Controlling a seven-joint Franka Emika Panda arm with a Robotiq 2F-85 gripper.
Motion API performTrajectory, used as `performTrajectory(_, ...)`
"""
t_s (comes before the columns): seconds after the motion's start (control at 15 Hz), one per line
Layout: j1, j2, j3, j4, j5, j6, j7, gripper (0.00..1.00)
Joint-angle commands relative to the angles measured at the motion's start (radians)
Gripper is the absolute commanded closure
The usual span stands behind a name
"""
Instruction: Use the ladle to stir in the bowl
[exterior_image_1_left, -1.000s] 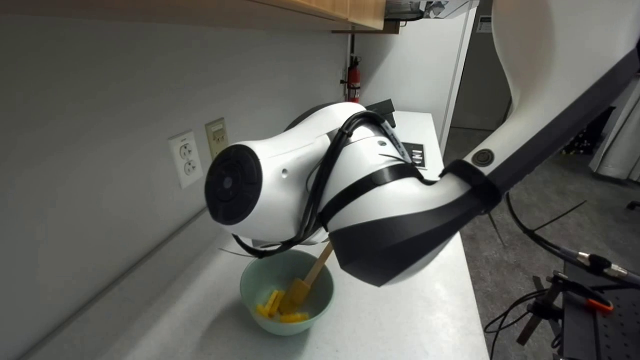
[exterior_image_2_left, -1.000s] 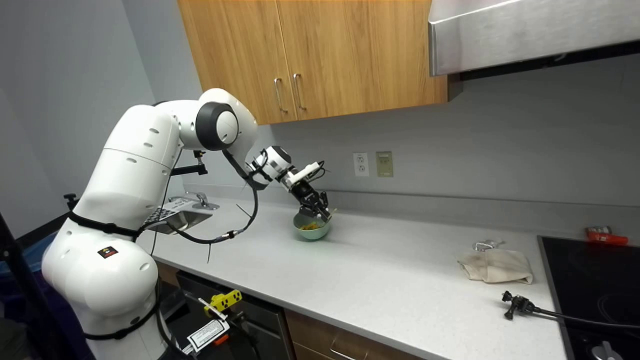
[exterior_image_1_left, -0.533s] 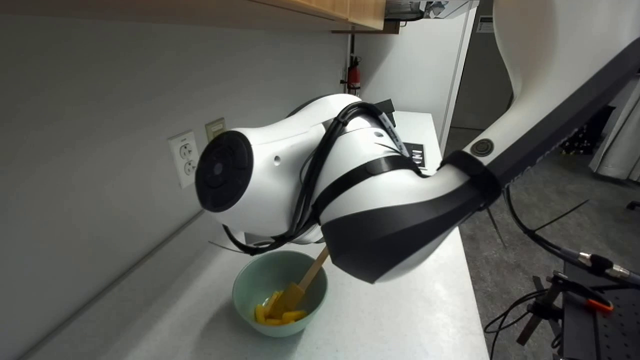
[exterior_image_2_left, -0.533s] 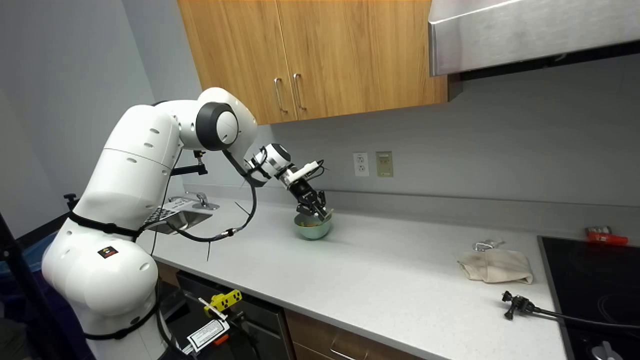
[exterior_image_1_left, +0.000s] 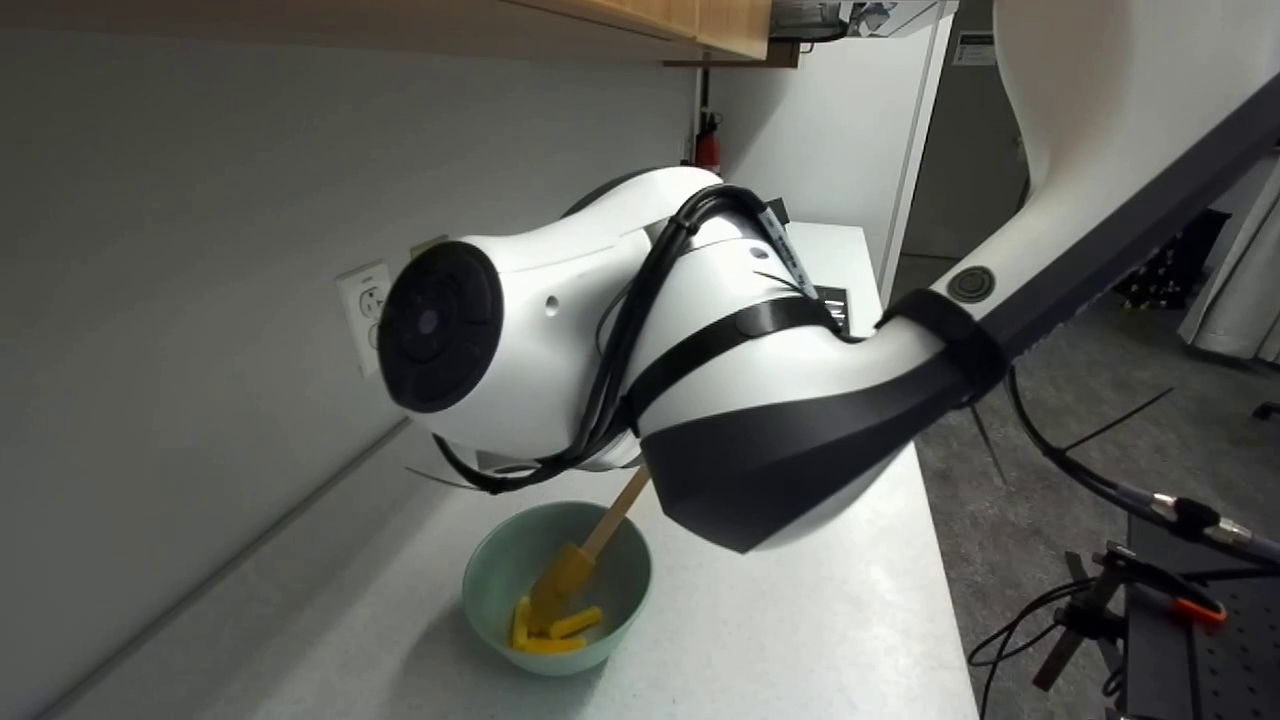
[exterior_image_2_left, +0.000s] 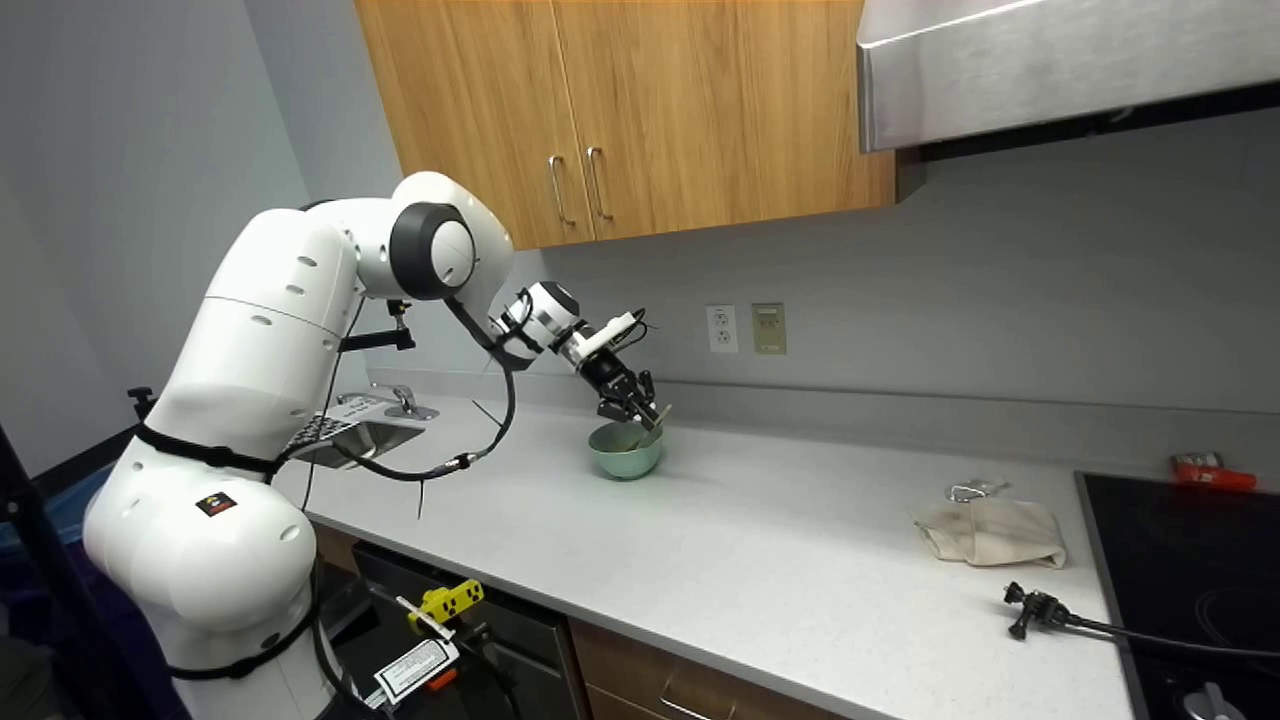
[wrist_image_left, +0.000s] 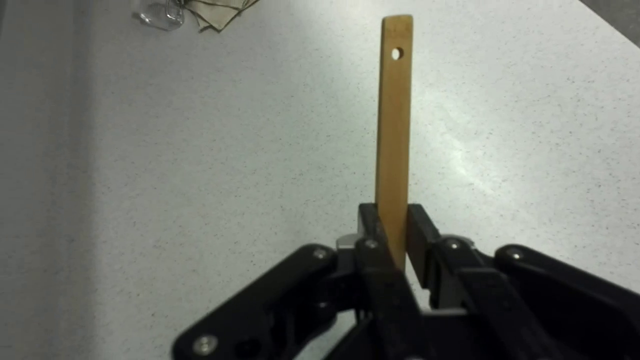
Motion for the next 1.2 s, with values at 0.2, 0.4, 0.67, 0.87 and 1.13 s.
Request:
performTrajectory(0.2, 0.024, 0.001, -0.022, 0.018, -0.117, -0.015, 0.0, 0.96)
performTrajectory(0.4, 0.035, 0.021, -0.023, 0.027, -0.153, -0.022, 0.008, 0.96)
performTrajectory(0.67, 0.041, 0.038, -0.016, 0.024, -0.147, -0.038, -0.014, 0.96)
performTrajectory(0.87, 0.049, 0.063, -0.007, 0.033, -0.126, -0.044, -0.021, 0.96)
performTrajectory(1.13, 0.044, 0.086, 0.015, 0.054, -0.07, -0.029, -0.012, 0.96)
